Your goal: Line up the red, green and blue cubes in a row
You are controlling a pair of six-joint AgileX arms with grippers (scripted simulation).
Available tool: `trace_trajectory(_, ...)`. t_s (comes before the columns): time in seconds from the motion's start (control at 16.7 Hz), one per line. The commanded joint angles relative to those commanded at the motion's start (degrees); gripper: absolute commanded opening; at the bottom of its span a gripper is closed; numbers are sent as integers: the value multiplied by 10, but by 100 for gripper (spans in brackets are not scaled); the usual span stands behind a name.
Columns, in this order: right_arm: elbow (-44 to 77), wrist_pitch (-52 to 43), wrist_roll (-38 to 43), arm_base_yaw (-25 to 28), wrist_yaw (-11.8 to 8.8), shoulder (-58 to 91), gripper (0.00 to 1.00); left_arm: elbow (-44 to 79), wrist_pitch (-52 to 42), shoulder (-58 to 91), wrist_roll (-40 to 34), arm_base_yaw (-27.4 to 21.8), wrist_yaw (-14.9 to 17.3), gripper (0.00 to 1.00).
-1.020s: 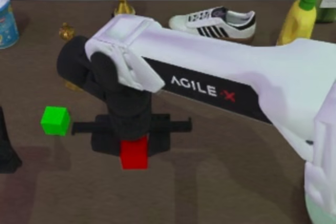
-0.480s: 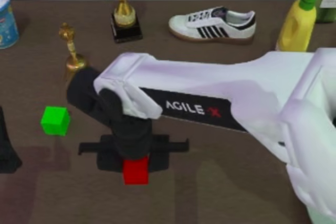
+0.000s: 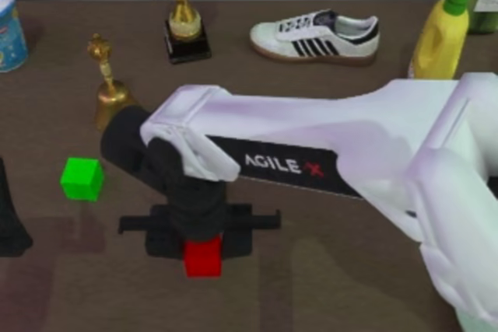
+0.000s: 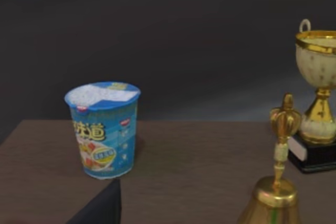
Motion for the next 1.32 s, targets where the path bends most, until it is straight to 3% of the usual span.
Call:
trace_trajectory(0.6,0,0,0,0,0,0,98,0,0,0,0,0,0,100)
trace_trajectory(1.32,22,-24,2,0,1,-5,100,0,0,0,0,0,0,100)
